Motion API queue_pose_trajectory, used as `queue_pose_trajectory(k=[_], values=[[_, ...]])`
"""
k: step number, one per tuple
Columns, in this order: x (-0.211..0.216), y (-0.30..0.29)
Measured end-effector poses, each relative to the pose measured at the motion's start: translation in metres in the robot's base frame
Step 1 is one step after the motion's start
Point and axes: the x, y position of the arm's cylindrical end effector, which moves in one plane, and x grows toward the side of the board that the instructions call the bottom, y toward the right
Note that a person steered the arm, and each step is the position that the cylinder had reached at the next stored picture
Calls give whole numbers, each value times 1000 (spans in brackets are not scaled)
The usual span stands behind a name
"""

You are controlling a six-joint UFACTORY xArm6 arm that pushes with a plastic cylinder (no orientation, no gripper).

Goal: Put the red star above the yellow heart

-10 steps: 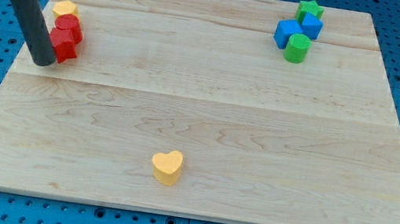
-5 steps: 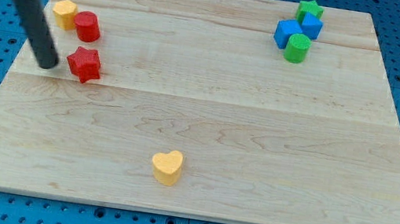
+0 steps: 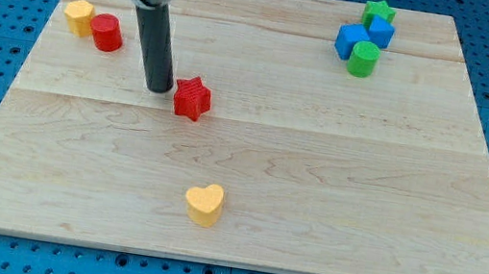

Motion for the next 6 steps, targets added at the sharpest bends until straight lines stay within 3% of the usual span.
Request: queue_pose_trajectory(k=[1,2,3,4,5,6], values=[[15,42],[77,79],[45,76],[16,129],[66,174],[102,169]])
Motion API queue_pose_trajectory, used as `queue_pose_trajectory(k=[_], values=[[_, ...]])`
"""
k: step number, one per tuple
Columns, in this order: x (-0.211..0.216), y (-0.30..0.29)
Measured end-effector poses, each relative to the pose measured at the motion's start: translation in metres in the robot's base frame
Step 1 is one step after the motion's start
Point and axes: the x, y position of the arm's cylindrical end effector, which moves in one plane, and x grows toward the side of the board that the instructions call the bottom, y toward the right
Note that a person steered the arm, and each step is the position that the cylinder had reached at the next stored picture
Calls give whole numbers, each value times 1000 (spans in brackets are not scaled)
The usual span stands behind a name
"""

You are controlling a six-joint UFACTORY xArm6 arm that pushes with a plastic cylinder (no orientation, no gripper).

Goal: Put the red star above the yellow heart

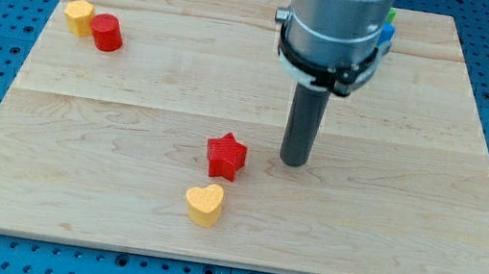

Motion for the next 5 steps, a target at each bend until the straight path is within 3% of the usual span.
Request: queue_pose_trajectory(k=[2,3,4,5], values=[[17,-44],[3,-49],[-19,-24],[-85,-28]])
